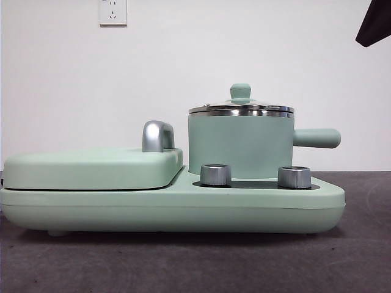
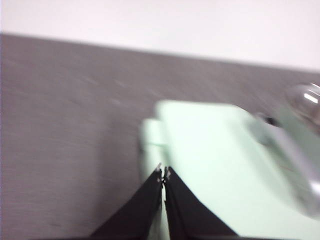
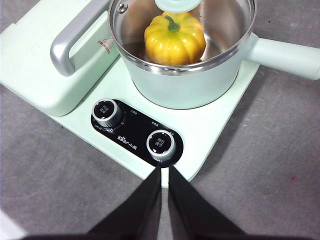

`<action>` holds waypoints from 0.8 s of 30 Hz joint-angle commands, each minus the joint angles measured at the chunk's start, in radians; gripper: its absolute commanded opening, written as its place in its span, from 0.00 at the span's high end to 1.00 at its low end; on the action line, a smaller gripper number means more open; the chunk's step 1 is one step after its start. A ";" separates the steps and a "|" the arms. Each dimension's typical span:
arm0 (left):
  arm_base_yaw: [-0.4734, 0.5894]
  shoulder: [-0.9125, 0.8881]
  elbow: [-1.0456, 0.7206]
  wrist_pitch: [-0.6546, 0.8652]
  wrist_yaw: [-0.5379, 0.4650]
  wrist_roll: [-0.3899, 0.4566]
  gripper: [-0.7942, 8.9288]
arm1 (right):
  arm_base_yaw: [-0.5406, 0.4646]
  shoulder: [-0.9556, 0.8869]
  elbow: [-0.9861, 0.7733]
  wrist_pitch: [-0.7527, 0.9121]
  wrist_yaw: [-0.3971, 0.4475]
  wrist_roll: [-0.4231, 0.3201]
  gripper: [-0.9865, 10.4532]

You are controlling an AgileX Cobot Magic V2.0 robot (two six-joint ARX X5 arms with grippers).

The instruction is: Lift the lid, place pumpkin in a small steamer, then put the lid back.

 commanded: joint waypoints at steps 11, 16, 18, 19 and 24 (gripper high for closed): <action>0.169 -0.367 -0.374 0.085 -0.018 0.039 0.91 | 0.005 0.003 0.007 0.007 0.000 0.004 0.90; 0.167 -0.367 -0.373 0.069 -0.018 0.043 0.91 | 0.005 0.003 0.007 0.009 0.000 0.004 0.90; 0.167 -0.367 -0.373 0.070 -0.018 0.043 0.91 | 0.005 0.003 0.007 0.009 0.000 0.004 0.90; 0.167 -0.367 -0.373 0.070 -0.018 0.043 0.91 | 0.005 0.003 0.007 0.009 0.000 0.004 0.90; 0.167 -0.367 -0.373 0.070 -0.018 0.043 0.91 | 0.005 0.003 0.007 0.010 0.000 0.003 0.90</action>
